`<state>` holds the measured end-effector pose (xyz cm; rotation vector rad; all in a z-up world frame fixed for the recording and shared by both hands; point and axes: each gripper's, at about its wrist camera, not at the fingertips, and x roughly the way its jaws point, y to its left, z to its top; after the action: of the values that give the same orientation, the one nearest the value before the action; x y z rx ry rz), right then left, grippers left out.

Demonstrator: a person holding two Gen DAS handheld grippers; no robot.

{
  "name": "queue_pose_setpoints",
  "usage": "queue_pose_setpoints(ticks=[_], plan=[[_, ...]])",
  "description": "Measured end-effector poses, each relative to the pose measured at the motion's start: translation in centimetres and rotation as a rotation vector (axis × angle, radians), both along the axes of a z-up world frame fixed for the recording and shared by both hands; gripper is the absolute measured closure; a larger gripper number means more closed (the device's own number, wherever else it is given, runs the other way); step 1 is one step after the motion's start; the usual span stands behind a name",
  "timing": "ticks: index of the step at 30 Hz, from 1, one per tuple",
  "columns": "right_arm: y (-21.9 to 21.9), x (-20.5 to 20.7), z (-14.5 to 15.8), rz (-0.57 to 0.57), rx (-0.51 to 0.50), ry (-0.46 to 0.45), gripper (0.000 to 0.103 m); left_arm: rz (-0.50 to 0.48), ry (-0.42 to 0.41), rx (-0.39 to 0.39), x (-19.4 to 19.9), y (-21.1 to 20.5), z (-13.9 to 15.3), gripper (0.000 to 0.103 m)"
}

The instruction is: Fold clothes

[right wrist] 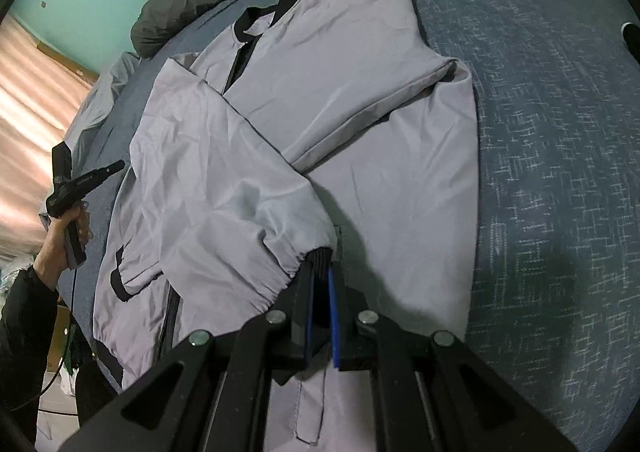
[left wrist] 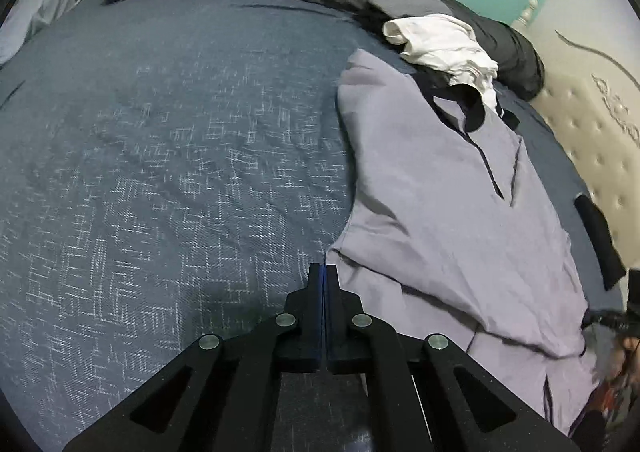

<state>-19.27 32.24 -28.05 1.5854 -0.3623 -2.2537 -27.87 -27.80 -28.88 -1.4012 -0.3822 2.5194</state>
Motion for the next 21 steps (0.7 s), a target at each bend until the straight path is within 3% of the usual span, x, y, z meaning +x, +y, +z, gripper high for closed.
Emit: queue_pose_setpoints(ticks=[2, 3, 5, 6, 11, 13, 21], plan=[[0.3, 0.1, 0.2, -0.009, -0.006, 0.002, 0.097, -0.001, -0.017, -0.002, -0.1, 0.4, -0.4, 0.092], [0.5, 0.1, 0.2, -0.013, -0.009, 0.003, 0.097, 0.003, -0.029, 0.006, -0.2, 0.4, -0.7, 0.074], [0.3, 0.3, 0.4, -0.011, -0.008, 0.005, 0.097, 0.014, -0.052, 0.047, -0.4, 0.7, -1.5, 0.058], [0.2, 0.4, 0.5, -0.010, -0.008, 0.006, 0.097, 0.021, -0.061, 0.078, -0.6, 1.0, -2.0, 0.058], [0.0, 0.6, 1.0, -0.004, -0.010, 0.011, 0.097, 0.032, -0.080, 0.095, -0.3, 1.1, -3.4, 0.062], [0.0, 0.7, 1.1, -0.002, -0.012, 0.014, 0.097, 0.038, -0.084, 0.105, -0.3, 0.8, -3.4, 0.100], [-0.1, 0.6, 0.9, -0.002, 0.002, 0.014, 0.097, 0.036, -0.037, 0.040, 0.4, 0.3, -1.8, 0.101]])
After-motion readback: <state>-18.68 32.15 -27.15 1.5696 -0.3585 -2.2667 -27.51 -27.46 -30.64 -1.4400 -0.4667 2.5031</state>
